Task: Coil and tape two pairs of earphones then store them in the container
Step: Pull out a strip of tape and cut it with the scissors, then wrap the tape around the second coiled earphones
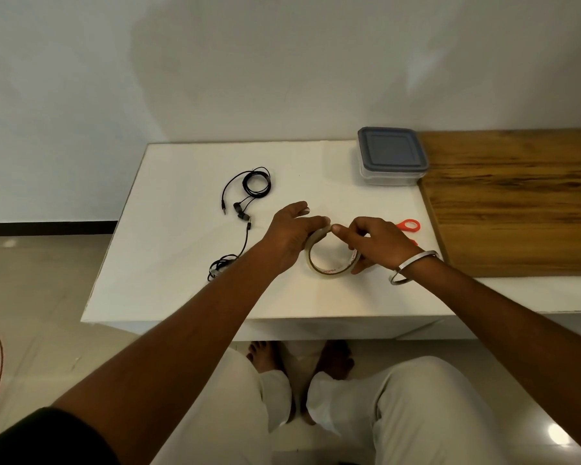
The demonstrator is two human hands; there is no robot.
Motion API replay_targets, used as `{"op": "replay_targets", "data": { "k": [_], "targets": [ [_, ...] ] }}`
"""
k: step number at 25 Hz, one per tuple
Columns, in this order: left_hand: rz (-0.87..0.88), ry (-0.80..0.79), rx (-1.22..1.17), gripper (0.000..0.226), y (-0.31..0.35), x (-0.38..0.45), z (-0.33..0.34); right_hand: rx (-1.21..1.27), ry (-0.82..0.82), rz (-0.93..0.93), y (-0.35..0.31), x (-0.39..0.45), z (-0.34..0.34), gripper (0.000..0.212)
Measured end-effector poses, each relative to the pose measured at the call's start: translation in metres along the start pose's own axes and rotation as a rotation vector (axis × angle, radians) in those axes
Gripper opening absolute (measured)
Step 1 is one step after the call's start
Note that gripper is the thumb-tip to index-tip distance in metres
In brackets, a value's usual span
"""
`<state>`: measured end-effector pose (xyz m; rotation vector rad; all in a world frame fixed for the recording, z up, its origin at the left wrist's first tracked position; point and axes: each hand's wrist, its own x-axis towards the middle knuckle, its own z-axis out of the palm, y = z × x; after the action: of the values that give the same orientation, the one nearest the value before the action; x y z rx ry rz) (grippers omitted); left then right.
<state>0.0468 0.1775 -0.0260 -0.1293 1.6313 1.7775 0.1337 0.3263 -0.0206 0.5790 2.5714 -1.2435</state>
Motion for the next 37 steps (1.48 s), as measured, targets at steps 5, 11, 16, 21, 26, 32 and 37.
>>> {"op": "replay_targets", "data": {
  "k": [5, 11, 16, 21, 26, 32, 37],
  "targets": [
    [-0.129, 0.008, -0.041, 0.022, 0.005, -0.004, 0.004, -0.010, -0.007, -0.070, 0.007, -0.002, -0.002, 0.034],
    [-0.310, 0.045, 0.025, 0.009, 0.019, -0.008, 0.003, 0.058, 0.011, -0.158, 0.016, -0.009, 0.000, 0.019],
    [-0.084, 0.104, 0.084, 0.064, 0.019, -0.001, -0.007, 0.031, -0.034, -0.074, 0.021, -0.008, -0.006, 0.021],
    [0.141, 0.168, 0.131, 0.036, 0.036, 0.001, -0.039, -0.107, 0.041, 0.047, 0.026, -0.001, -0.006, 0.026],
    [0.208, 0.062, 0.227, 0.035, 0.058, -0.016, -0.078, -0.357, 0.151, 0.150, 0.019, 0.002, 0.003, 0.041],
    [0.277, -0.093, 0.373, 0.047, 0.048, -0.037, -0.098, 0.034, 0.341, -0.260, -0.043, 0.006, 0.037, 0.020],
    [0.308, -0.158, 0.378, 0.050, 0.039, -0.050, -0.107, 0.566, 0.072, -0.152, -0.095, 0.015, 0.072, 0.022]
  ]
}}
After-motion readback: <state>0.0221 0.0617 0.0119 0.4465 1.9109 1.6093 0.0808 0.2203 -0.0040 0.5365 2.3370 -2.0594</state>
